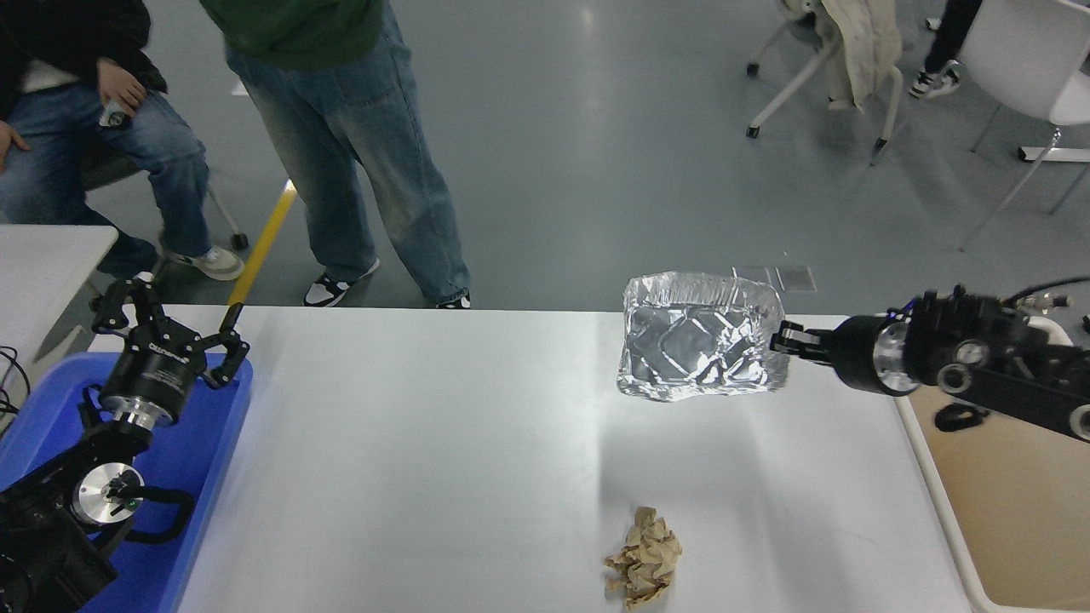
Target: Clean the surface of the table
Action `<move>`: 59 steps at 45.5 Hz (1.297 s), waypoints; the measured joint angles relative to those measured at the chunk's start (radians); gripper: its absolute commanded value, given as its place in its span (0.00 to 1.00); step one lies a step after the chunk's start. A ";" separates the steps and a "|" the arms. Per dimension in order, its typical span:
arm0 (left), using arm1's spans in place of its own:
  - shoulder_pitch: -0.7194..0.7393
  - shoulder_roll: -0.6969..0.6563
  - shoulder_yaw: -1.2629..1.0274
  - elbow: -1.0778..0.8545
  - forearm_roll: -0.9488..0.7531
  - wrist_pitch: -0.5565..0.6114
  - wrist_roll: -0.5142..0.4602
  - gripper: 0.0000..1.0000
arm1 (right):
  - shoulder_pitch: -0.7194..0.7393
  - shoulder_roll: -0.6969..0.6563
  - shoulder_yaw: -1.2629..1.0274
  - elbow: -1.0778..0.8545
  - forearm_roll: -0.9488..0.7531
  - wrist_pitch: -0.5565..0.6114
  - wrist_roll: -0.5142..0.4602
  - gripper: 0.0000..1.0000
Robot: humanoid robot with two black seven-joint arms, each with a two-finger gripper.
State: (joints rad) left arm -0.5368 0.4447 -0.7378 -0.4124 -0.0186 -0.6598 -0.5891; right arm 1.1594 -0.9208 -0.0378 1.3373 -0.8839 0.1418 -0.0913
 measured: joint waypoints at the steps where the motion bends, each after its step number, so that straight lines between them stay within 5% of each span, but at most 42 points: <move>1: 0.000 0.000 0.000 0.000 0.000 0.000 0.000 1.00 | 0.003 -0.023 0.011 0.010 0.000 0.013 0.001 0.00; 18: 0.000 0.000 0.000 0.000 0.000 0.000 0.000 1.00 | 0.028 -0.345 0.229 0.093 0.000 0.256 0.013 0.00; 35: 0.000 0.000 0.000 -0.001 0.000 0.000 0.000 1.00 | -0.032 -0.448 0.235 -0.083 0.004 0.286 0.045 0.00; 46: 0.000 0.000 0.000 0.000 0.000 0.000 0.000 1.00 | -0.206 -0.329 0.227 -0.415 0.083 0.233 0.105 0.00; 59: 0.000 0.000 0.000 0.000 0.000 0.000 0.000 1.00 | -0.398 0.007 0.222 -0.968 0.197 0.170 0.159 0.00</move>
State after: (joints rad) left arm -0.5368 0.4445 -0.7379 -0.4125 -0.0184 -0.6596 -0.5890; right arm 0.7617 -0.9134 0.1846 0.3696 -0.6865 0.3118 0.0678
